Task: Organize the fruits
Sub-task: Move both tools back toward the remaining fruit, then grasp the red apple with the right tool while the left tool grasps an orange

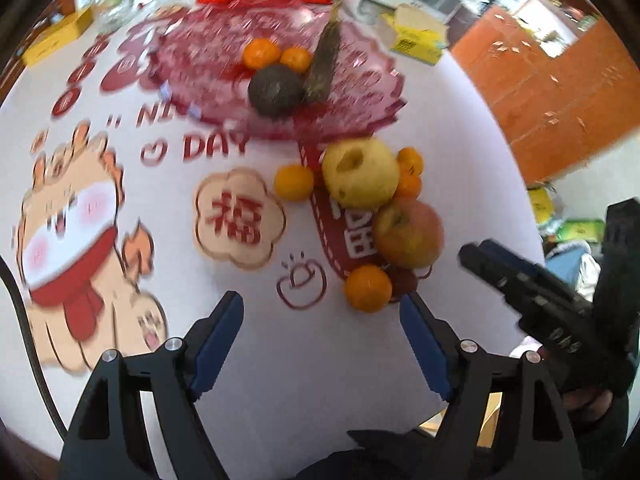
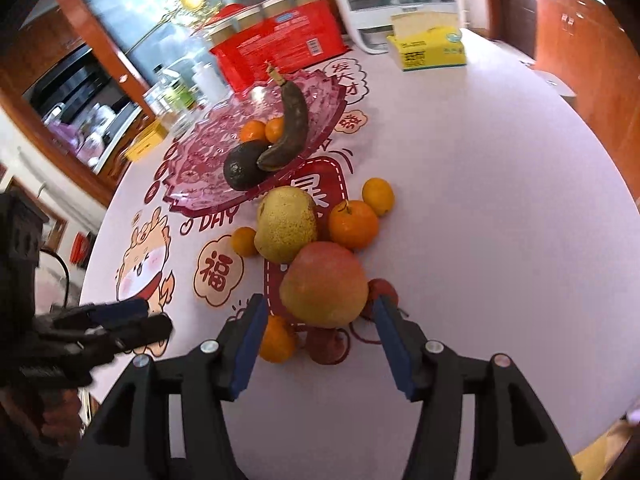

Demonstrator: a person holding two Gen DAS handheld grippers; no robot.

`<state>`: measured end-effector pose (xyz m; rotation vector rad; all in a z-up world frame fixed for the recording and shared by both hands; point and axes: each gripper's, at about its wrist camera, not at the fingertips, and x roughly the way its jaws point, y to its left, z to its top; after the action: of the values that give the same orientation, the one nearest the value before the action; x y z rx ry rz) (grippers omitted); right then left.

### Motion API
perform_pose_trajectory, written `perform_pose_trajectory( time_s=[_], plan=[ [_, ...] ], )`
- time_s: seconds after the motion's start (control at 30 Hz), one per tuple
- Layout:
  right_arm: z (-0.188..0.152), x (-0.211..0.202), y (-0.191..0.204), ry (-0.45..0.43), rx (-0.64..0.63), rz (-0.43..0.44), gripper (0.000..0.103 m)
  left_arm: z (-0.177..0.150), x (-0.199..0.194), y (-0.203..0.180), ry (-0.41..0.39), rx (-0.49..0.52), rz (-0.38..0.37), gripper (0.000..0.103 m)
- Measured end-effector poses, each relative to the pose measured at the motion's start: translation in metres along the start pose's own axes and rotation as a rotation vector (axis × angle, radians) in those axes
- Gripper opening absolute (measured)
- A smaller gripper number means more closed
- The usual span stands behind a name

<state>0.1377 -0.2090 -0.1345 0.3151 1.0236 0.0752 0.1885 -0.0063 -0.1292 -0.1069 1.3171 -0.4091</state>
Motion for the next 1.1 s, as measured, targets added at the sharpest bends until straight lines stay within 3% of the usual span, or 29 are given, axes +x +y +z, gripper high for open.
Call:
perform_pose_trajectory(
  time_s=[0.47,0.6,0.73,0.9,1.0,1.07,1.1],
  plan=[
    [0.011,0.007,-0.026,0.08,-0.196,0.134,0.058,-0.032,0.023,-0.029,-0.056,-0.202,0.082,0.079],
    [0.011,0.01,-0.028,0.105,-0.241,0.156,0.058,-0.031,0.032,-0.034,-0.05,-0.236,0.086,0.077],
    [0.013,0.017,-0.028,0.132,-0.272,0.177,0.068,-0.029,0.042,-0.038,-0.038,-0.259,0.099,0.074],
    [0.017,0.028,-0.026,0.156,-0.315,0.186,0.068,-0.023,0.053,-0.038,-0.023,-0.292,0.1,0.072],
    [0.022,0.036,-0.023,0.169,-0.353,0.189,0.068,-0.017,0.059,-0.036,-0.009,-0.31,0.097,0.066],
    [0.023,0.041,-0.02,0.177,-0.388,0.192,0.068,-0.014,0.063,-0.035,0.005,-0.318,0.099,0.055],
    [0.023,0.044,-0.018,0.183,-0.41,0.191,0.068,-0.012,0.066,-0.034,0.017,-0.325,0.101,0.054]
  ],
)
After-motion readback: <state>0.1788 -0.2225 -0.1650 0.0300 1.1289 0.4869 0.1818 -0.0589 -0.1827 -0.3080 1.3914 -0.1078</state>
